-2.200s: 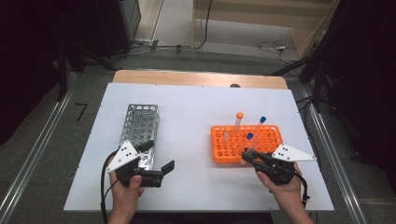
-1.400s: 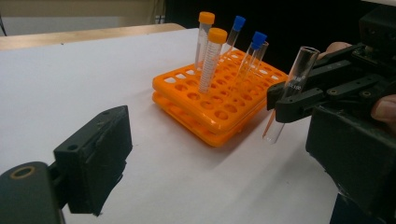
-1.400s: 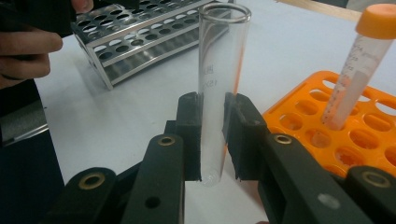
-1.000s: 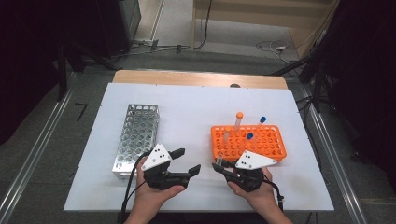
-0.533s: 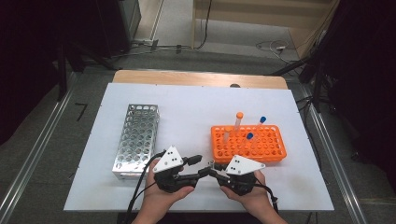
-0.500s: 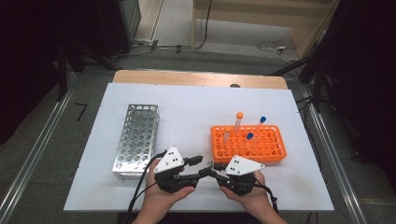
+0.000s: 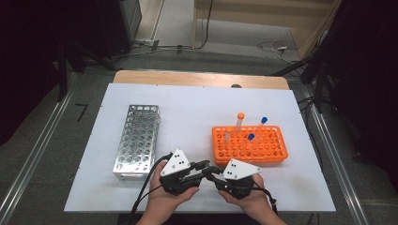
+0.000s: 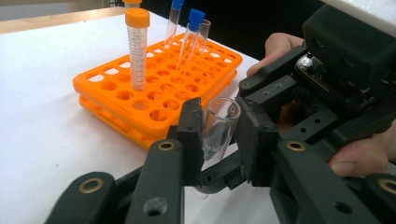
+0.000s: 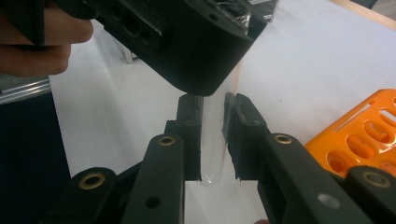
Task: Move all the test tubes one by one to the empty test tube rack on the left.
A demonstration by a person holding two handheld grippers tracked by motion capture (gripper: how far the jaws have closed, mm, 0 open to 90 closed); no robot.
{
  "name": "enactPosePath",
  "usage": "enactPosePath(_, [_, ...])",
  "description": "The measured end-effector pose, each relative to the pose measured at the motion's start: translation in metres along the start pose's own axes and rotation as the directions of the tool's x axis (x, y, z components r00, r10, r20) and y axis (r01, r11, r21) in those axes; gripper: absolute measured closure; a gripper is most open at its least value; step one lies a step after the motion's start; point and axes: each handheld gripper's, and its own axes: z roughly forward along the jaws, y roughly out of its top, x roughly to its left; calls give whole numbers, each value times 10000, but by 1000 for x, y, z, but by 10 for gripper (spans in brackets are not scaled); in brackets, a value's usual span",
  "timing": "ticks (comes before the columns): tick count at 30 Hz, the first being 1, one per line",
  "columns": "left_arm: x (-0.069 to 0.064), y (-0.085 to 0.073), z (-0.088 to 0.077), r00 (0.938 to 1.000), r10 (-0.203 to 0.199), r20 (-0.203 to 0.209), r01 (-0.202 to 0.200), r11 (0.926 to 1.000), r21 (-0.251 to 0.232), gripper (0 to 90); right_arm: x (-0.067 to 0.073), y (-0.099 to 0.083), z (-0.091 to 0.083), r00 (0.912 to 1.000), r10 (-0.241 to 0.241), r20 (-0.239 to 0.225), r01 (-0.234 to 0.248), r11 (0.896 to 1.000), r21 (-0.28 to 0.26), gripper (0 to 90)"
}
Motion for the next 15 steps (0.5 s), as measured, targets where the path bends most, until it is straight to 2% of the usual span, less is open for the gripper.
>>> enactPosePath(15, [-2,0,-2,9988,444,-227,-443,9990,50,762,0,0,0,9998,74,-158,-74,10000,-24,740])
